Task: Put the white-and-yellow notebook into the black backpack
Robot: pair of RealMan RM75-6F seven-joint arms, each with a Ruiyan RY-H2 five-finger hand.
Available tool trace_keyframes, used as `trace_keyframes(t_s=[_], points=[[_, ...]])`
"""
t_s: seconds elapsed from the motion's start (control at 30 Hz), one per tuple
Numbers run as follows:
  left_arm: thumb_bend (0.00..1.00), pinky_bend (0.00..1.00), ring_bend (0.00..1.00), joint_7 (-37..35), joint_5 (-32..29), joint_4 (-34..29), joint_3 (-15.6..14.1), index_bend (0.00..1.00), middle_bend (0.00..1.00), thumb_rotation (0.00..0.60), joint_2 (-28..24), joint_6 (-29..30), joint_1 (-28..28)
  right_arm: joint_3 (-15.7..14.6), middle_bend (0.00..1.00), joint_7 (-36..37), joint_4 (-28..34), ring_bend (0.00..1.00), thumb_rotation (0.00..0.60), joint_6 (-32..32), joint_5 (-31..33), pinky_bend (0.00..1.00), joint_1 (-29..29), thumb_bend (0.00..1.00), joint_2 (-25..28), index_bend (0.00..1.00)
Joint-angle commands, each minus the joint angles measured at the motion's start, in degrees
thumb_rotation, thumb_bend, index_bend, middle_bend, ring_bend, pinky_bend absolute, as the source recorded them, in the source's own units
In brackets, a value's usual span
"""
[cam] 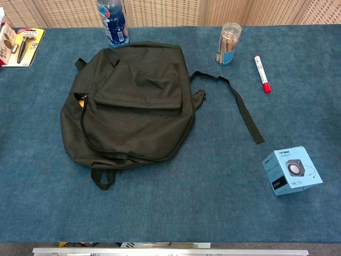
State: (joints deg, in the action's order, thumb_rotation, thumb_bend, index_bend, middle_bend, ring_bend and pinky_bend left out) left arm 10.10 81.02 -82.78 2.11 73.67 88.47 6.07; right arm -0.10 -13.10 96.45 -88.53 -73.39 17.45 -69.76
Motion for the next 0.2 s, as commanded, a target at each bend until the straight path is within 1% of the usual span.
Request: trace_keyframes(t_s=[0.03, 0.2], points=[[0.03, 0.52, 0.45, 0.2, -1.2, -1.5, -0.1, 0.42, 0.49, 0.600, -0.9, -0.5, -1.0, -0.1, 0.57, 1.2, -1.3, 0.43, 0.600, -1.2, -1.7, 0.57, -1.8, 0.44, -0.4, 0.56], [0.03, 0.52, 0.45, -0.1, -1.7, -2.0, 0.3, 0.42, 0.49, 0.600, -0.9, 0.3, -2.1, 0.5, 0.57, 2.0, -1.8, 0.43, 0.600, -0.9, -2.7, 0.57, -3.0, 0.44, -0.5, 0.56]])
